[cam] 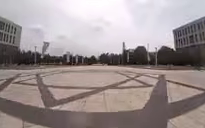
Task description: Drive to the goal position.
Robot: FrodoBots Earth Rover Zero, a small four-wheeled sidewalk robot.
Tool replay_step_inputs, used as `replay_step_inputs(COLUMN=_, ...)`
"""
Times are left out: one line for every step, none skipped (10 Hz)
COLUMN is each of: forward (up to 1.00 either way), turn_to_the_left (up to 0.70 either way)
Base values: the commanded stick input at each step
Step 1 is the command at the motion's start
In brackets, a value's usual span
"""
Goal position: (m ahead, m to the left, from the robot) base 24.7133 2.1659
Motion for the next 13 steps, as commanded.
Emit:
replay_step_inputs(forward=0.7, turn_to_the_left=0.01)
replay_step_inputs(forward=0.7, turn_to_the_left=0.01)
replay_step_inputs(forward=0.7, turn_to_the_left=0.01)
replay_step_inputs(forward=0.7, turn_to_the_left=0.01)
replay_step_inputs(forward=0.7, turn_to_the_left=0.01)
replay_step_inputs(forward=0.7, turn_to_the_left=0.01)
replay_step_inputs(forward=0.7, turn_to_the_left=0.01)
replay_step_inputs(forward=0.7, turn_to_the_left=0.01)
replay_step_inputs(forward=0.7, turn_to_the_left=0.01)
replay_step_inputs(forward=0.7, turn_to_the_left=0.01)
replay_step_inputs(forward=0.7, turn_to_the_left=0.01)
replay_step_inputs(forward=0.7, turn_to_the_left=0.01)
replay_step_inputs(forward=0.7, turn_to_the_left=0.02)
